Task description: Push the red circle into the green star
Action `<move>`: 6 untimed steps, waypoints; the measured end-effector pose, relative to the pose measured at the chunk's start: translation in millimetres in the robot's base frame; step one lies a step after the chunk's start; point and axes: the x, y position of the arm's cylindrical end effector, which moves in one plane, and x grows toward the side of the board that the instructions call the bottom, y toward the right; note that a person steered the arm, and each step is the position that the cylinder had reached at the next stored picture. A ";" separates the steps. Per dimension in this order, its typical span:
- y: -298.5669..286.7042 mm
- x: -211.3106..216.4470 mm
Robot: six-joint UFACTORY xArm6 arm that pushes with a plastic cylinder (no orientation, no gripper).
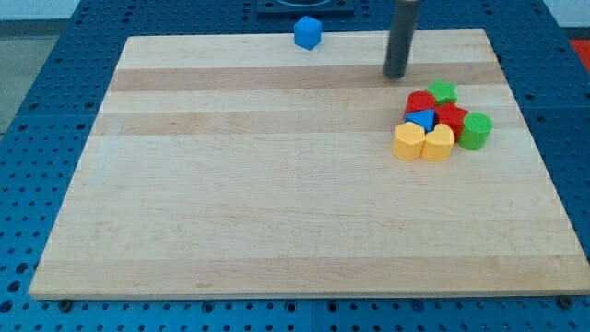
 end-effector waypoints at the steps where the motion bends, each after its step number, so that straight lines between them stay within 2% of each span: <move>1: 108.7 -30.0; 2: 141.9 -30.3; 3: 103.3 -62.5; 4: 23.5 -77.0; 5: -38.2 -9.2; 6: -62.7 47.7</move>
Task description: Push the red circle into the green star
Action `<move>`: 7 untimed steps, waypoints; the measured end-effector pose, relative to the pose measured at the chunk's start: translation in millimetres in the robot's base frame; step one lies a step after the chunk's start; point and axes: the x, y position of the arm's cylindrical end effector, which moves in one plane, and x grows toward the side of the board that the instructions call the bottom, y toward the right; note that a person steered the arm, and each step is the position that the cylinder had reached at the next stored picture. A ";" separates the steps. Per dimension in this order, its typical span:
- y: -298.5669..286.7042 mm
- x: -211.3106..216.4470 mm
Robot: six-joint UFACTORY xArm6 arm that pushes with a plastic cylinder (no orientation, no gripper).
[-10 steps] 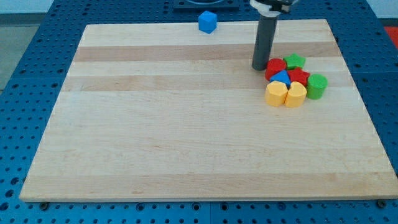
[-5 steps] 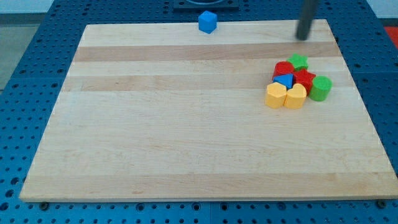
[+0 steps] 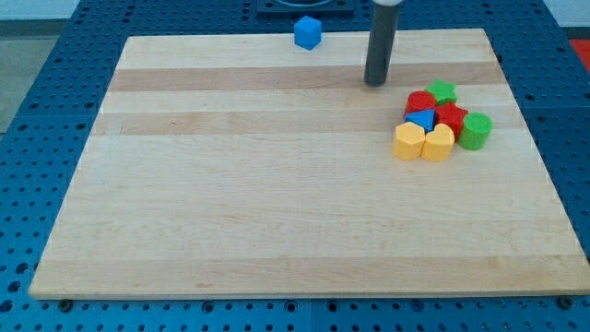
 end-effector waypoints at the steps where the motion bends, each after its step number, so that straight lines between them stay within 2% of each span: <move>1: 0.2 13.5; 3: 34.6 59.3; 5: 67.9 59.5; 6: 64.6 59.5; 7: 16.8 56.3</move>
